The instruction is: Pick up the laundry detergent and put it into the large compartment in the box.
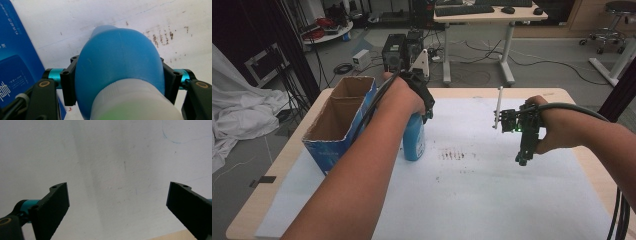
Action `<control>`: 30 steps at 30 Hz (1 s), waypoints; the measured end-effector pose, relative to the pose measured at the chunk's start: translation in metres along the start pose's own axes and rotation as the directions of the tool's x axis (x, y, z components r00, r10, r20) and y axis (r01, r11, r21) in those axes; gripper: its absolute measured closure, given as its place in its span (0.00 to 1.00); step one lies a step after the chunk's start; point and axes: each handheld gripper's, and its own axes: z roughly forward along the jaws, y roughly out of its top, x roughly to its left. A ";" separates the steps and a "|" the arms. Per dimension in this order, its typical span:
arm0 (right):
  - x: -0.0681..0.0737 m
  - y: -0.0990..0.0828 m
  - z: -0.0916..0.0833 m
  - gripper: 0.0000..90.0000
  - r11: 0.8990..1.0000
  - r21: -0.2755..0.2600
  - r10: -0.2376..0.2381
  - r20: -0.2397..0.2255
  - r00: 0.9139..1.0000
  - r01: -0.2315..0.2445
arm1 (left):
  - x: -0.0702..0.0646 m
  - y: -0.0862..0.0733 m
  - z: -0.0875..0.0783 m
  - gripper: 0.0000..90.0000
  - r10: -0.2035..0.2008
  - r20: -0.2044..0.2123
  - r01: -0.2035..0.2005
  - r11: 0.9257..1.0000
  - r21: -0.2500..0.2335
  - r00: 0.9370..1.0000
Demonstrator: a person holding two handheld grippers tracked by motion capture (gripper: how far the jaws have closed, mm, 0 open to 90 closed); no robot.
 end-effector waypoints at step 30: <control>0.001 0.003 0.002 0.04 1.000 0.005 -0.004 0.002 1.000 0.004 | -0.002 -0.001 -0.001 0.43 0.028 -0.010 -0.028 0.999 0.039 1.000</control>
